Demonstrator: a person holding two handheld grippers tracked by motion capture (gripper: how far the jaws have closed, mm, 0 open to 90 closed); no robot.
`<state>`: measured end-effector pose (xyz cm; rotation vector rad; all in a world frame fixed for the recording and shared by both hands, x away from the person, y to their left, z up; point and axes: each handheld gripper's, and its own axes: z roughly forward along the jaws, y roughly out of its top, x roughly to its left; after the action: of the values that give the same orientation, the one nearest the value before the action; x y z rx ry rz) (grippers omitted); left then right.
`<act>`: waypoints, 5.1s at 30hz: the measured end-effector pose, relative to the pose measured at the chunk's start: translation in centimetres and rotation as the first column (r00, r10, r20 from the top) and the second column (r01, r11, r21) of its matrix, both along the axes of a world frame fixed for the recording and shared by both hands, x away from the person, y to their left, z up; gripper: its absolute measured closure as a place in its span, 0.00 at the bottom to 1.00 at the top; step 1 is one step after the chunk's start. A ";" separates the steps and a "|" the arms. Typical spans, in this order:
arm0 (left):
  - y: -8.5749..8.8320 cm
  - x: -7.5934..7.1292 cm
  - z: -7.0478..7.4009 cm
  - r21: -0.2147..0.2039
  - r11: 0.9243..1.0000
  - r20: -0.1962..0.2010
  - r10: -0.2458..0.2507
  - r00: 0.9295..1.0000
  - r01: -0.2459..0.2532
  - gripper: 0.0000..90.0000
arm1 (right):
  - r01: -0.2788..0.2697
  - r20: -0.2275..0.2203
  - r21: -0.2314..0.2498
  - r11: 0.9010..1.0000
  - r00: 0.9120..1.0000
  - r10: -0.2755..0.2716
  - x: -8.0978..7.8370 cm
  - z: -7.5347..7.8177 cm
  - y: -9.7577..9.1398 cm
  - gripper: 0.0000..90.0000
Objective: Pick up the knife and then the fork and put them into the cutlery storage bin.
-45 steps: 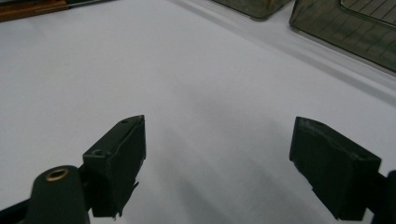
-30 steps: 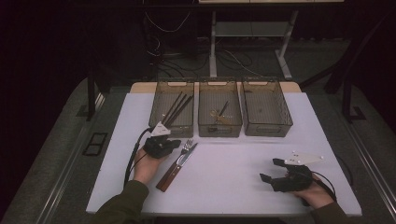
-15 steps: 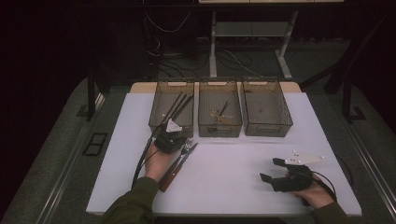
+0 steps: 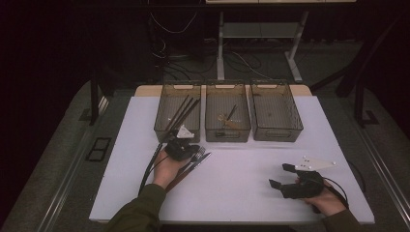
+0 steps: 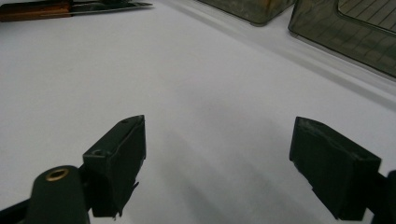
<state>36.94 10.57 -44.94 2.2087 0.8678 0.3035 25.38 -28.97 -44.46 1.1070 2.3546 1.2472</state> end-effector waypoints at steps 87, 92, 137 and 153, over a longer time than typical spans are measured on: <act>6.6 -6.2 0.1 -0.001 0.987 0.000 -0.163 0.987 0.163 0.86 | -0.014 0.008 -0.001 1.000 1.000 0.014 -0.2 0.1 0.2 0.21; 6.6 -6.1 0.4 -0.005 0.989 -0.009 -0.145 0.989 0.145 0.86 | -0.019 0.006 0.015 1.000 1.000 0.018 -0.2 0.1 0.3 0.21; -5.4 -7.4 5.9 -0.075 0.972 0.099 -0.217 0.971 0.224 0.86 | -0.012 -0.018 0.274 0.962 1.000 0.017 6.0 3.8 6.1 0.21; -5.5 -7.7 5.6 -0.068 0.974 0.109 -0.208 0.972 0.216 0.86 | -0.014 -0.114 0.385 0.923 0.992 0.063 7.7 2.4 6.8 0.49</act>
<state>29.21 5.11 -39.32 2.1682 0.5729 0.2706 33.11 -22.21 -42.05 1.2888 2.2852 1.7570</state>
